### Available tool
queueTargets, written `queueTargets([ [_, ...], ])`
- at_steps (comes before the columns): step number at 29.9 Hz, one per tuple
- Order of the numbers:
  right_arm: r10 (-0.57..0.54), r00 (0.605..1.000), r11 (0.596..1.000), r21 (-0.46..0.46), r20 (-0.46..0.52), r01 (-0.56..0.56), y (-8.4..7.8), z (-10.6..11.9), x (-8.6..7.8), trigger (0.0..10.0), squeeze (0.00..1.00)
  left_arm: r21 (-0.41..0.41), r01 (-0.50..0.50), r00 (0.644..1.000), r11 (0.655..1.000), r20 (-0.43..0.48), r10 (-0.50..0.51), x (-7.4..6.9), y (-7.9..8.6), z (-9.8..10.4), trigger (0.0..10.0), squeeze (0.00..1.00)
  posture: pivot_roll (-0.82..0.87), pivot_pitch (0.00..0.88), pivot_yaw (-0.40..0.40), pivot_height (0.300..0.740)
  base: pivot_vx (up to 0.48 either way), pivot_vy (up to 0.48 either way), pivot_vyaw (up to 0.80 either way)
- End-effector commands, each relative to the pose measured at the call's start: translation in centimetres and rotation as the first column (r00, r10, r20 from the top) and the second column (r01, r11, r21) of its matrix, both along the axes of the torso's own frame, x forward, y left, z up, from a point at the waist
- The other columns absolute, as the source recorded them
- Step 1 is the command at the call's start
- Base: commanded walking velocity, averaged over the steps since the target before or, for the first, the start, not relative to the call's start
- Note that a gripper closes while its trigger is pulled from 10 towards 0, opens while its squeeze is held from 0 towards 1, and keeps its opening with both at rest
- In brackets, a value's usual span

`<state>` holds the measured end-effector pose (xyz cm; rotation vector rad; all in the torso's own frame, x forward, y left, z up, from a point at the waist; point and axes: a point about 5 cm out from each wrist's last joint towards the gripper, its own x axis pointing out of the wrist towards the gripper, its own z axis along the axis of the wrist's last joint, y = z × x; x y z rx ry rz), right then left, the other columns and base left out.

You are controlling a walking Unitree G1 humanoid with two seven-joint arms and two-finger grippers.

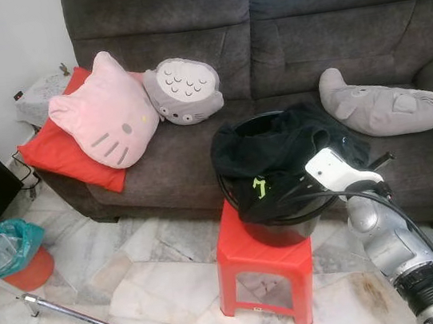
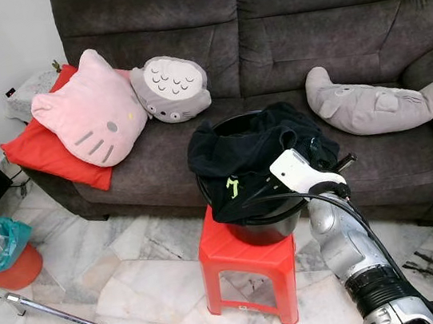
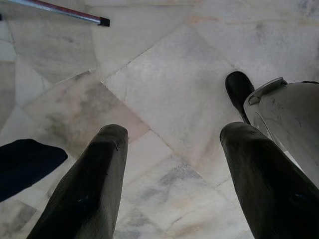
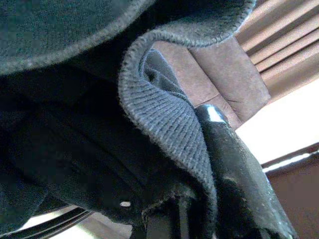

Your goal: Hang hanger

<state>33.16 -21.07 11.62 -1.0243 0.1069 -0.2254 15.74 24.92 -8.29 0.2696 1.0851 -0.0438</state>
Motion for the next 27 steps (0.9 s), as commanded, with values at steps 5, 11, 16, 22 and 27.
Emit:
queueTargets([
  [5, 0.046, 0.986, 0.999, 0.003, 0.158, -0.047, 1.3, 3.9, 0.9, 0.0, 0.0, 0.03, 0.007, 1.0, 1.0, -0.005, -0.006, -0.3, 0.8, 0.1, 10.0, 0.0, -0.18, 0.0, 0.097, 0.74, 0.0, 0.0, 0.0],
  [11, 0.099, 0.959, 0.995, -0.018, 0.266, -0.098, 2.5, 7.5, 1.6, 0.0, 0.0, 0.033, 0.009, 1.0, 0.999, -0.005, -0.008, -0.3, 0.8, 0.1, 10.0, 0.0, -0.18, 0.0, 0.093, 0.74, 0.0, 0.0, 0.0],
  [16, 0.153, 0.916, 0.988, -0.089, 0.371, -0.129, 3.4, 11.0, 1.9, 10.0, 0.0, 0.034, 0.009, 1.0, 0.999, -0.005, -0.009, -0.3, 0.8, 0.1, 10.0, 0.0, -0.19, 0.0, 0.093, 0.74, 0.0, 0.0, 0.0],
  [22, 0.185, 0.885, 0.981, -0.13, 0.427, -0.142, 3.9, 13.4, 2.0, 10.0, 0.0, 0.034, 0.007, 1.0, 0.999, -0.006, -0.007, -0.4, 0.8, 0.1, 10.0, 0.0, -0.18, 0.0, 0.086, 0.74, 0.0, 0.0, 0.0],
  [27, 0.21, 0.88, 0.977, -0.133, 0.426, -0.168, 4.5, 13.7, 1.6, 10.0, 0.0, 0.034, 0.004, 1.0, 0.999, -0.008, -0.004, -0.5, 0.8, 0.0, 10.0, 0.0, -0.18, 0.0, 0.083, 0.74, 0.0, 0.0, 0.0],
])
